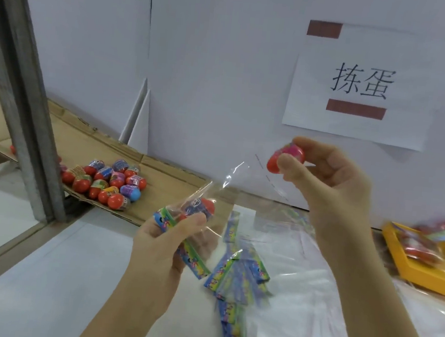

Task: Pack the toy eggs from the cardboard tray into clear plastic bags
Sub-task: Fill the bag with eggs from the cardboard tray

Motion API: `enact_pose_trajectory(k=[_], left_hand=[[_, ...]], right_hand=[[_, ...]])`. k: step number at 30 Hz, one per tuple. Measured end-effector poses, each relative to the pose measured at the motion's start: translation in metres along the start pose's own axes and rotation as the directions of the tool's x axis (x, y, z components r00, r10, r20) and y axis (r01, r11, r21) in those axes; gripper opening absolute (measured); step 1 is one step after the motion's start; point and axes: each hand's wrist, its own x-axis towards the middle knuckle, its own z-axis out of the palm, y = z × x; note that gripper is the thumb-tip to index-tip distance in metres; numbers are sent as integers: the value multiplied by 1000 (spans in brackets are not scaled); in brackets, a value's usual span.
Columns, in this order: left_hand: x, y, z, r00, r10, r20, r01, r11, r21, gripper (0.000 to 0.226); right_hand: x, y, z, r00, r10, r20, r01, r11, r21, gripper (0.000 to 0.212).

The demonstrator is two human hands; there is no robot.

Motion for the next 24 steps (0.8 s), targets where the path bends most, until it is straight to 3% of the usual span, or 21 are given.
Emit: enact_pose_trajectory(k=[3, 6, 9, 14, 19, 24], left_hand=[[-1, 0, 2, 998, 7, 64, -8, 1000, 20, 37], [-3, 1, 5, 996, 3, 95, -4, 1000, 9, 63], [-5, 0, 8, 991, 0, 135, -5, 999, 35, 66], [-6, -1, 9, 990, -2, 144, 1, 1000, 11, 53], [-7, -3, 10, 993, -15, 121, 17, 1000, -19, 30], [-10, -3, 15, 991, -55, 120, 59, 998, -30, 30]], right_hand=[[-2, -8, -4, 996, 32, 86, -22, 993, -118, 28], [-4, -8, -6, 983, 99, 157, -62, 973, -224, 28], [-3, -7, -8, 973, 166, 160, -119, 957, -266, 26], [-2, -6, -8, 933, 273, 235, -224, 951, -215, 26], [0, -8, -15, 876, 308, 370, -240, 946, -218, 20], [2, -6, -26, 821, 365, 439, -203, 905, -373, 16]])
